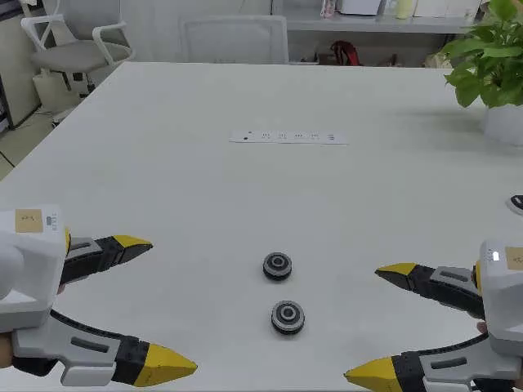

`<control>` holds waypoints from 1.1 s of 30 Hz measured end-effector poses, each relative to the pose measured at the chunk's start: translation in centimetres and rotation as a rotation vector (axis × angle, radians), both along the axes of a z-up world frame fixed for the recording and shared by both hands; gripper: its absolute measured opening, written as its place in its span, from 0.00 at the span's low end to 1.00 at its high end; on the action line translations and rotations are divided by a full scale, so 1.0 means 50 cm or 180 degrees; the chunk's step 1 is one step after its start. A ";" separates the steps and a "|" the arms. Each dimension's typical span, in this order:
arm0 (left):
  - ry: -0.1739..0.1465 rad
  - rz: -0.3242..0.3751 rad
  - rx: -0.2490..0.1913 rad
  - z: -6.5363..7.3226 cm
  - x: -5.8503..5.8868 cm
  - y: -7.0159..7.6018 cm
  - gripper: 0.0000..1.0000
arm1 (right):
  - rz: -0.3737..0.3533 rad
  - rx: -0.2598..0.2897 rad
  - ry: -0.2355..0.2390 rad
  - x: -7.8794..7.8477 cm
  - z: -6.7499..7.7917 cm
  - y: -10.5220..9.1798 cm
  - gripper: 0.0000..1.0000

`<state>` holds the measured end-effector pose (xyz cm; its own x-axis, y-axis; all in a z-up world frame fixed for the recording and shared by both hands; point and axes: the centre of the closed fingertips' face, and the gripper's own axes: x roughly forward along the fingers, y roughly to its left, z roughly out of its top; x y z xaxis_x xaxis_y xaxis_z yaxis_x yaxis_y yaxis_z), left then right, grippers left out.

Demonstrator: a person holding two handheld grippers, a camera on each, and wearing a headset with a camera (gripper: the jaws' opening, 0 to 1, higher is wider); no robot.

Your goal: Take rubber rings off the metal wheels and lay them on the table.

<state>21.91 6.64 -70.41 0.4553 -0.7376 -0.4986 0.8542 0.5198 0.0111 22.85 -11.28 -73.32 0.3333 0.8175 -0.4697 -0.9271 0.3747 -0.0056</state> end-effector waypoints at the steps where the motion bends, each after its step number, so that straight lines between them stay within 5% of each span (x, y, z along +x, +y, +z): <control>1: 0.0002 -0.0001 -0.0003 0.001 0.000 0.000 1.00 | 0.0001 0.0001 -0.0002 0.000 0.001 0.000 0.81; 33: 0.0000 0.0008 0.0022 -0.004 -0.002 0.001 1.00 | 0.0011 0.0005 -0.0012 0.004 0.003 -0.004 0.81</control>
<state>21.81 6.71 -70.60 0.4572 -0.7331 -0.5036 0.8530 0.5218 0.0147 23.03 -11.46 -73.17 0.3322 0.8194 -0.4673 -0.9284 0.3715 -0.0086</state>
